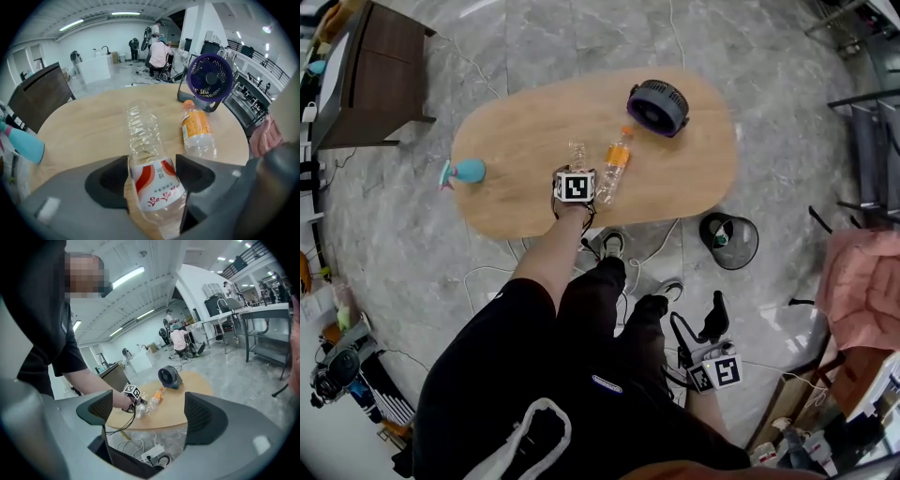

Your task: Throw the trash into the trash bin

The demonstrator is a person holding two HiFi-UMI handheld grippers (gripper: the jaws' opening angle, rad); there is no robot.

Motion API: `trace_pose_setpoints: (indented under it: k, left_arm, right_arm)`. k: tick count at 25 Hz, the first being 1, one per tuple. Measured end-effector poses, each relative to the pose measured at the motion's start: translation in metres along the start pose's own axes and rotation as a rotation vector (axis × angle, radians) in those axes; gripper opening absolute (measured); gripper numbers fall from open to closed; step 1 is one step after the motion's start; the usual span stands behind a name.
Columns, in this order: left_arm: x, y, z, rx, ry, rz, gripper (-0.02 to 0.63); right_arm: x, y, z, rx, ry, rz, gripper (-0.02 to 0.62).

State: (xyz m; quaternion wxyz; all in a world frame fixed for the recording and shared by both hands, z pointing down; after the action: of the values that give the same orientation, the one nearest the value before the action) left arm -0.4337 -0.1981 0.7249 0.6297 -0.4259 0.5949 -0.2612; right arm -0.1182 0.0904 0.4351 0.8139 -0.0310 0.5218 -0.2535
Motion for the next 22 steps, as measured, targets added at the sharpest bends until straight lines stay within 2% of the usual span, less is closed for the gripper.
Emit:
trace_pose_setpoints:
  k: [3,8,13,18,22]
  left_arm:
    - [-0.004,-0.004,0.002,-0.013,-0.039,-0.052,0.316]
    - [-0.004,-0.002,-0.001,-0.02,-0.049,-0.063,0.299]
    - [-0.002,0.012,-0.014,0.0,-0.043,-0.016,0.293]
    - [-0.003,0.042,-0.021,-0.01,0.009,0.019,0.293]
    - [-0.001,0.071,-0.027,-0.047,-0.018,0.063,0.293]
  right_arm:
    - [0.006,-0.003,0.001,0.006,0.002,0.002,0.506]
    - [0.003,0.001,0.0,0.007,-0.016,-0.012,0.506]
    - [0.003,-0.002,-0.001,0.014,-0.027,-0.005,0.508]
    - [0.012,-0.008,-0.007,0.041,-0.01,0.015,0.508]
    - [0.015,-0.01,-0.012,0.045,-0.006,0.028,0.508]
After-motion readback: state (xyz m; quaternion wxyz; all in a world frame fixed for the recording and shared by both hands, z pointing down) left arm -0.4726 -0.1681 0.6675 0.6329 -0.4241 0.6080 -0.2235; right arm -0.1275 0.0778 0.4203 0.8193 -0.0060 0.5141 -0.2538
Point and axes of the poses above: the fingertips, and each gripper's own axes: y backward along the fingers, z to its right, x out of its top, the point moved 5 cm from there along y, backward along the fingers, and after that the axes turned 9 degrees about z, right-handed, at the moved point
